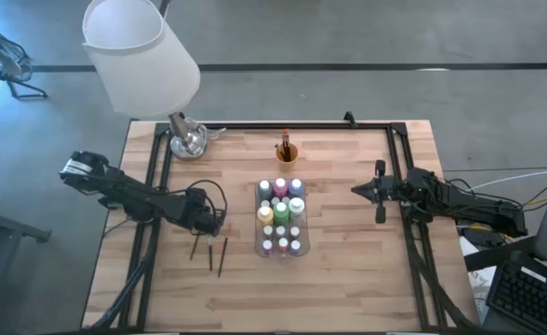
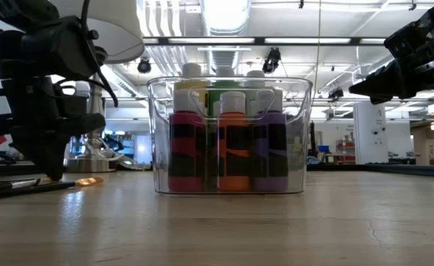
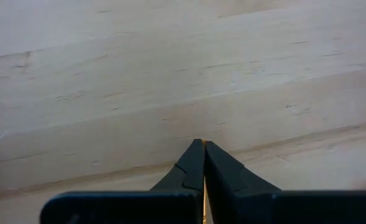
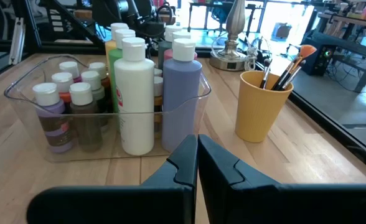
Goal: Pick & Place Paint Supplies
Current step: Put the orange paintbrush into the yellow cup
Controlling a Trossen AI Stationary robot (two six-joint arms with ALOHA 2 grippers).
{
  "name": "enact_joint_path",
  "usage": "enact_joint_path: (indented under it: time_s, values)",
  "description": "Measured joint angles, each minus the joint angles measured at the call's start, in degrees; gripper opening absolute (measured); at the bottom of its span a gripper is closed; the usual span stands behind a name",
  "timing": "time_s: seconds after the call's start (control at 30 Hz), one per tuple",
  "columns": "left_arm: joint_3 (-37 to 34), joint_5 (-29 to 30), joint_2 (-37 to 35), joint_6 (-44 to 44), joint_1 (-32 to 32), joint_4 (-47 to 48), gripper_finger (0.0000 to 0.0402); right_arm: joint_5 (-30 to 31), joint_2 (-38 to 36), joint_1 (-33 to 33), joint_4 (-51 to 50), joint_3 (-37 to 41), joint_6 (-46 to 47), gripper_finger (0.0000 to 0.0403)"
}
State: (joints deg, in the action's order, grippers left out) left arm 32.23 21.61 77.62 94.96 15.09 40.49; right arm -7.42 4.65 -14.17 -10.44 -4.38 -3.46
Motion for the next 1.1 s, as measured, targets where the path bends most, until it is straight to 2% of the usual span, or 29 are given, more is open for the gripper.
enact_joint_path:
  time_s: [0.33, 0.6, 0.83, 1.1]
  values:
    - [-0.02, 0.64, -0.35, 0.02, -0.04, 0.11, 0.0002, 0.01, 0.00, 0.00, 0.00, 0.00, 0.00, 0.0008]
    - [-0.11, 4.62, -0.94, -0.41, -0.21, 0.35, 0.0001, 0.00, 0.02, 0.00, 0.02, 0.00, 0.00, 0.0008]
    - [-0.11, 7.83, -0.96, -3.84, -1.30, -0.81, 0.0001, 0.00, 0.00, 0.00, 0.00, 0.00, 0.00, 0.0008]
    - [-0.09, 11.99, -1.14, -11.48, -2.87, -7.86, 0.0001, 0.01, 0.02, 0.02, 0.02, 0.00, 0.00, 0.0008]
